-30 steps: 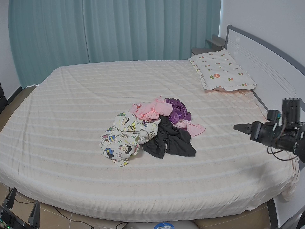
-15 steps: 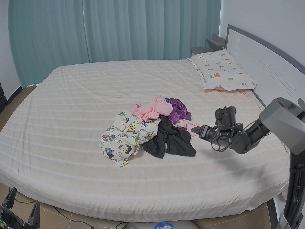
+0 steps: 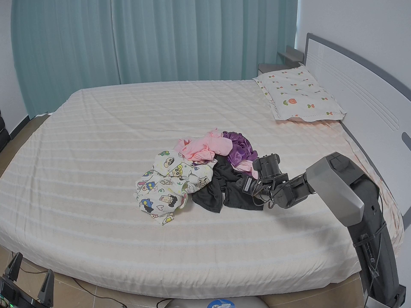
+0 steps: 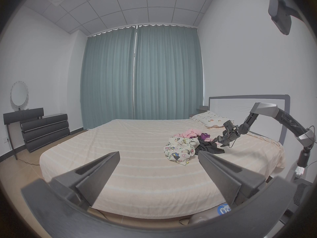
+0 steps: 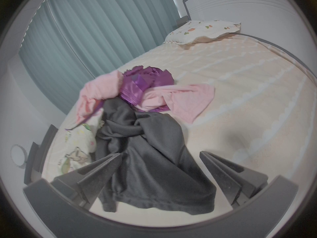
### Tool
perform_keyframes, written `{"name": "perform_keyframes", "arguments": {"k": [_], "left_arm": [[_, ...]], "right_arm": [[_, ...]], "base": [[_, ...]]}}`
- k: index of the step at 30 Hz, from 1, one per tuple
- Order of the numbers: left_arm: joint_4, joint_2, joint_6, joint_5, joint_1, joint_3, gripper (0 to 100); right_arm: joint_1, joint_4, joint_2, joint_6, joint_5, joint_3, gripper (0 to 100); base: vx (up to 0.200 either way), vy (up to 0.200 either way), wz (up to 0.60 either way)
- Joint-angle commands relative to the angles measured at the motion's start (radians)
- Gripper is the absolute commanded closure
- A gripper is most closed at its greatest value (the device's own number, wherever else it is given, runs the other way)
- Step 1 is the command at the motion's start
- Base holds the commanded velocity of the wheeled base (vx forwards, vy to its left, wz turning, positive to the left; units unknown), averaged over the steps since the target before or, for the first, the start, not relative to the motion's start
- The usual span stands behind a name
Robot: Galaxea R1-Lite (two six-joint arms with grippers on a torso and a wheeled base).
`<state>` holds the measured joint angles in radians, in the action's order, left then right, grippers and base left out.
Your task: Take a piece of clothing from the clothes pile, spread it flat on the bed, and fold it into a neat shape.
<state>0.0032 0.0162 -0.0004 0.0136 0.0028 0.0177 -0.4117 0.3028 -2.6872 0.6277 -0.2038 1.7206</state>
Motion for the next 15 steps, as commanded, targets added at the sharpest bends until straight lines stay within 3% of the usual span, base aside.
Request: {"name": "perform_keyframes", "arguments": {"k": [1,8,9,15], "left_arm": [[0.0,-0.005,-0.004,0.0,0.0,-0.015,0],[0.0,-0.005,-0.004,0.0,0.0,-0.015,0],[0.0,-0.005,-0.004,0.0,0.0,-0.015,0],[0.0,-0.005,-0.006,0.0,0.0,-0.015,0]], "right_arm": [[-0.004,-0.042,-0.075,-0.002,-0.02,0.073,0],[-0.015,-0.05,-0.083,-0.003,-0.009,0.102,0],[-0.022,-0.054,-0.092,-0.003,-0.002,0.123,100],[-0.038,-0.054,-0.091,0.021,-0.003,0.154,100]], "base": [[0.0,0.0,0.0],[0.0,0.0,0.0],[0.0,0.0,0.0],[0.0,0.0,0.0]]}}
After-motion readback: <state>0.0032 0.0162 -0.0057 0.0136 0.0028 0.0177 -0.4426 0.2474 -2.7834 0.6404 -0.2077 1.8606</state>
